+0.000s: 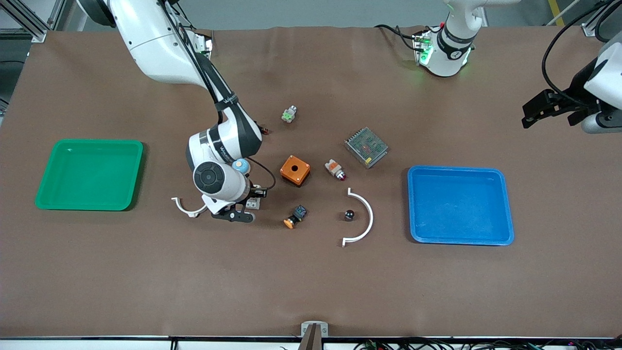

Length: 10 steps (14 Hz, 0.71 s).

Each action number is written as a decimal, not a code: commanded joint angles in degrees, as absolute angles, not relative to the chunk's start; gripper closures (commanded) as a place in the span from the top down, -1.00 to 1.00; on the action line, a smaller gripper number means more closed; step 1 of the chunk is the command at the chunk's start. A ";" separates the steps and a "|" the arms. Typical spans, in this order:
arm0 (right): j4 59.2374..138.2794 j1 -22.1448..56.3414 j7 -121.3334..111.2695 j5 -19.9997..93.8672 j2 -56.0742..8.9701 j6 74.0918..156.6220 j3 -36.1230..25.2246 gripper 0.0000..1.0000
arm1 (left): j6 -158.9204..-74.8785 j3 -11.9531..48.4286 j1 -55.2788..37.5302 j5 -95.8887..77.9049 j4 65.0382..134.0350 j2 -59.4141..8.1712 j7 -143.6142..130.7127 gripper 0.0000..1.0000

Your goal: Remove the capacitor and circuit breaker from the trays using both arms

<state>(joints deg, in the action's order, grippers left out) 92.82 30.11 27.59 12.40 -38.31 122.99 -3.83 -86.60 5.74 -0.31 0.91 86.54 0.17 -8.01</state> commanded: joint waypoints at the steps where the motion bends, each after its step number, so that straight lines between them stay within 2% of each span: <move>1: 92.46 29.88 30.22 13.10 -37.62 121.99 -3.95 0.99 | -87.36 6.59 0.70 -0.09 88.33 1.50 -6.59 1.00; 3: 92.37 30.06 31.90 13.10 -34.13 116.49 -4.13 1.00 | -87.36 6.68 0.79 -0.09 88.16 1.23 -6.50 1.00; 7: 92.64 28.40 31.38 12.92 -19.55 98.66 -6.76 1.00 | -87.54 6.59 0.79 0.00 88.24 0.18 -6.33 1.00; 10: 97.27 21.56 26.14 12.57 -9.18 92.03 -7.38 1.00 | -86.92 6.07 1.14 0.35 88.24 0.26 -6.42 1.00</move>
